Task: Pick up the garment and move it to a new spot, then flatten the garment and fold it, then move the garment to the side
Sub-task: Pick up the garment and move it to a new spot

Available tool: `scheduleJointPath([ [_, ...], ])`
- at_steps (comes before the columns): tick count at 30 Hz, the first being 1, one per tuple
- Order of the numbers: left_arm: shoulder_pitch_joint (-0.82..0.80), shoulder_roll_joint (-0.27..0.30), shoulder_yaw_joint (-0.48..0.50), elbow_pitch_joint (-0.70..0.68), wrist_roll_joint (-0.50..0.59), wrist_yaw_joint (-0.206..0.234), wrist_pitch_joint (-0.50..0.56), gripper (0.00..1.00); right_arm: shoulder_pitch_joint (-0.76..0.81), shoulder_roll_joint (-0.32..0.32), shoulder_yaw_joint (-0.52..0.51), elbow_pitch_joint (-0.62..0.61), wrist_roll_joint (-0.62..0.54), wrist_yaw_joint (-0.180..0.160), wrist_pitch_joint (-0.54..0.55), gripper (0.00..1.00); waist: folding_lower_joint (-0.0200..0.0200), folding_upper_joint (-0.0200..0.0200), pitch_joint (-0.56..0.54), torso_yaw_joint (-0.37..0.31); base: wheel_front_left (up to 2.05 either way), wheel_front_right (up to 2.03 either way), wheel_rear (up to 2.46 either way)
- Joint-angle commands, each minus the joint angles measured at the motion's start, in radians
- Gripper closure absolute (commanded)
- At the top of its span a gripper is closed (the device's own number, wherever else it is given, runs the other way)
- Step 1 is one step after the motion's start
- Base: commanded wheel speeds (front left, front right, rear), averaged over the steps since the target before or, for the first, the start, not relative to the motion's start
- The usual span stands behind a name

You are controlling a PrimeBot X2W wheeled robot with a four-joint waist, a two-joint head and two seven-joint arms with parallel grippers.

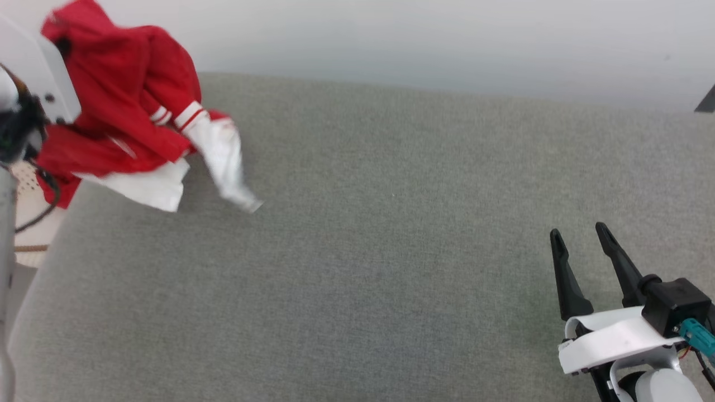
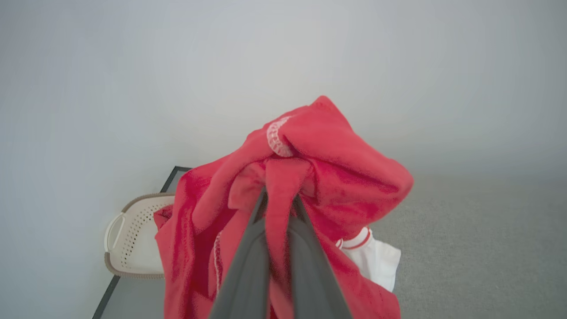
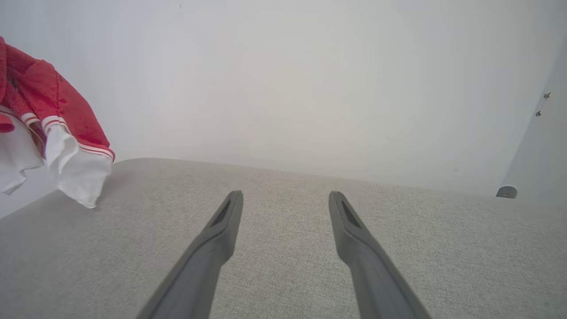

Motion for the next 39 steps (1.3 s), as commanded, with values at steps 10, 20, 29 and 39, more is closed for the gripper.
scheduleJointPath([
  [10,-0.089,-0.011,-0.033,-0.105,0.01,-0.005,-0.017,1.0,0.037,0.012,-0.031,0.011,-0.005,0.0,-0.021,0.0,0.0,-0.0001,-0.094,0.004,0.0,0.0,0.0],
  [20,-0.085,-0.062,-0.082,-0.216,-0.005,-0.003,0.039,1.0,0.061,0.015,-0.132,0.004,-0.027,0.0,-0.029,0.0,0.0,-0.0001,-0.121,-0.049,0.0,0.0,0.0],
  [29,-0.052,-0.123,-0.118,-0.331,-0.033,0.016,0.101,1.0,0.073,0.026,-0.26,-0.018,-0.065,0.0,-0.022,0.0,0.0,-0.0001,-0.112,-0.132,0.0,0.0,0.0],
  [39,-0.007,-0.221,-0.181,-0.433,-0.067,0.033,0.171,1.0,0.091,0.05,-0.362,-0.05,-0.103,0.0,-0.011,0.0,0.0,-0.0001,-0.083,-0.229,0.0,0.0,0.0],
])
